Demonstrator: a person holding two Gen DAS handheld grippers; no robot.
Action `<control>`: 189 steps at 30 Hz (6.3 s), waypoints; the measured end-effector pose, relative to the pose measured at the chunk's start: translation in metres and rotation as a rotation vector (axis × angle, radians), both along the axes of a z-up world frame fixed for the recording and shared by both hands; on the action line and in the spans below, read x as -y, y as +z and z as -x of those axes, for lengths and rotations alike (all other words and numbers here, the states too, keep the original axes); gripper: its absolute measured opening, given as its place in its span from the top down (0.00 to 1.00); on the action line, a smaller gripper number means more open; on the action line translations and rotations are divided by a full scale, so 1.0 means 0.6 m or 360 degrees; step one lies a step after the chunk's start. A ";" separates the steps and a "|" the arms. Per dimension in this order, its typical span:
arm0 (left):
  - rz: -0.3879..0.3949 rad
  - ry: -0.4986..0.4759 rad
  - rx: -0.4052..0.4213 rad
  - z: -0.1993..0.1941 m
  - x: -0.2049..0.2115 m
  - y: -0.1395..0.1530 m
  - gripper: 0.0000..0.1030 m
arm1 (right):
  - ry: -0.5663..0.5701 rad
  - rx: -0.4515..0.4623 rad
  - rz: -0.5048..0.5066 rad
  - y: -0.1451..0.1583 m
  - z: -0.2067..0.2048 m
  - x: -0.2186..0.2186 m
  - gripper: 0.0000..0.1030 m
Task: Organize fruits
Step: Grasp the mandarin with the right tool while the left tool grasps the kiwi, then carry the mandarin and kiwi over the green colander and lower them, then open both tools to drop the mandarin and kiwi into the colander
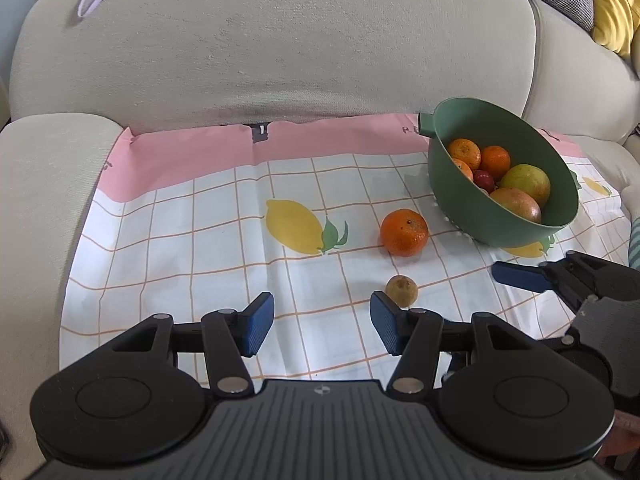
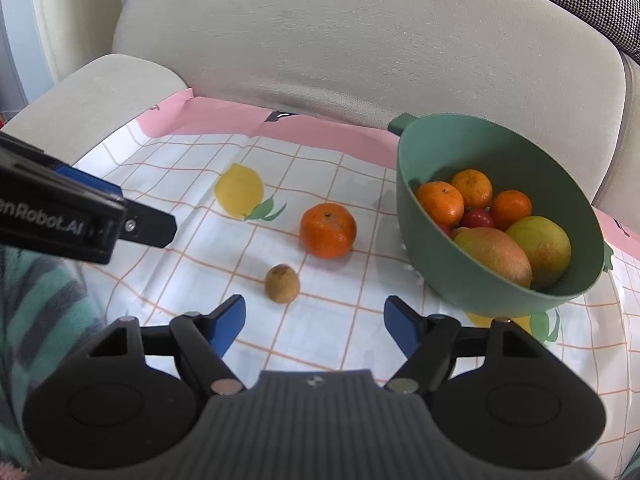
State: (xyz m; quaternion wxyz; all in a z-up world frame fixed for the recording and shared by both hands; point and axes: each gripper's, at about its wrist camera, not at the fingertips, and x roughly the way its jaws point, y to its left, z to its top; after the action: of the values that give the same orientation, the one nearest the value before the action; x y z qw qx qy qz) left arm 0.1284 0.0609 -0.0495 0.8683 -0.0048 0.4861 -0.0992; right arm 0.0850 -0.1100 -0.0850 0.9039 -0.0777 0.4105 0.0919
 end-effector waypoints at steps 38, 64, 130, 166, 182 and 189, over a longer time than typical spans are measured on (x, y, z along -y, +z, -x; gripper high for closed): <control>0.0021 0.0063 -0.0172 -0.057 -0.006 -0.047 0.44 | -0.0042 0.0155 0.0187 -0.050 -0.093 -0.048 0.61; 0.0118 -0.0157 -0.0062 -0.033 0.020 -0.016 0.45 | -0.0020 0.0177 0.0054 -0.002 -0.040 0.014 0.62; 0.0004 -0.0537 0.0152 -0.042 0.219 0.091 0.71 | -0.0180 0.0388 -0.0061 0.113 0.027 0.195 0.62; -0.0488 -0.0984 -0.0366 -0.201 0.310 -0.041 0.68 | -0.0128 0.0253 -0.0055 0.063 -0.072 0.267 0.62; -0.0391 -0.0993 -0.0214 -0.176 0.290 -0.024 0.55 | -0.0095 0.0204 -0.0096 0.054 -0.099 0.260 0.62; -0.0287 -0.0760 -0.0075 -0.150 0.240 0.026 0.54 | -0.0075 0.0165 -0.0186 0.049 -0.121 0.249 0.62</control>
State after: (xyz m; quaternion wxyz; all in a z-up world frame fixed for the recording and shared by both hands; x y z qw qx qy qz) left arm 0.2186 -0.0832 -0.0341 0.8056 0.1853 0.5004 -0.2576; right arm 0.1575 -0.2597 -0.0556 0.9289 -0.0198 0.3587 0.0904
